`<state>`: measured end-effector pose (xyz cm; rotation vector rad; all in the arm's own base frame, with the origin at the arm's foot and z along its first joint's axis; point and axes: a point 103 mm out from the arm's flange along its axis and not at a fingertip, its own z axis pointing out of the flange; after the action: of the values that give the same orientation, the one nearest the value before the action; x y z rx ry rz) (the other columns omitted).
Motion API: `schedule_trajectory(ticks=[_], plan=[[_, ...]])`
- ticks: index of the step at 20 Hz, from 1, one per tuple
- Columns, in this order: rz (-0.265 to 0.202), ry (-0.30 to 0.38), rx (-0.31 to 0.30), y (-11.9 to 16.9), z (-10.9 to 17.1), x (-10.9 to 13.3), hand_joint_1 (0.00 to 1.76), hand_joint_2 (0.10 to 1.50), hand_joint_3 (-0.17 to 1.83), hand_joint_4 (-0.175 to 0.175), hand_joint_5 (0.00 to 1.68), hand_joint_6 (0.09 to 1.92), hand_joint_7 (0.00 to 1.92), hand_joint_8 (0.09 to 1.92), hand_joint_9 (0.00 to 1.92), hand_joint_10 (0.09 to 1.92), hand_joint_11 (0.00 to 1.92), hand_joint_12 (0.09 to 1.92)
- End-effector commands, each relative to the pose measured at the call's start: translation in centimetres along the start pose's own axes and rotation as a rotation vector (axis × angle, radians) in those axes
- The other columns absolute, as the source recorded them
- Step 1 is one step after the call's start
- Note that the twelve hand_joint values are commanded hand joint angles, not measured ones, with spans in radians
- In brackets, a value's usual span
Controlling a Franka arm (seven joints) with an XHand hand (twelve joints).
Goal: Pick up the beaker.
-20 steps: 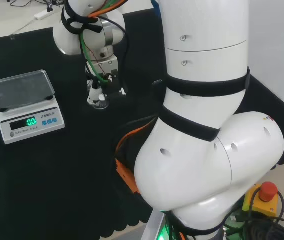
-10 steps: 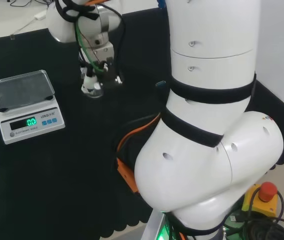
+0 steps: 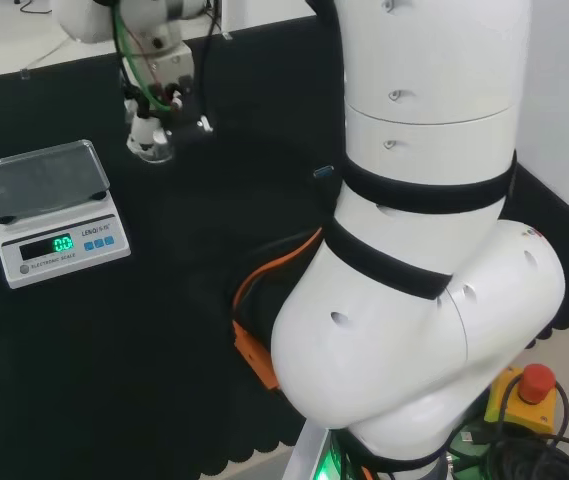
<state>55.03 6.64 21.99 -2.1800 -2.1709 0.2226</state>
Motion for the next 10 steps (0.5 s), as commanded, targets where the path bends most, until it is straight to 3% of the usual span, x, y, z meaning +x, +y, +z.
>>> schedule_trajectory(ticks=[1, 10], plan=[[-0.102, -0.018, 0.054, 3.5, -1.1, 8.7, 1.3, 0.44, 0.81, 0.031, 0.97, 1.03, 0.95, 0.96, 1.23, 0.59, 1.14, 1.03], [-0.214, -0.027, 0.107, 6.7, 0.3, 15.9, 1.3, 0.44, 0.81, 0.029, 0.95, 1.04, 0.95, 0.96, 1.23, 0.59, 1.15, 1.02]])
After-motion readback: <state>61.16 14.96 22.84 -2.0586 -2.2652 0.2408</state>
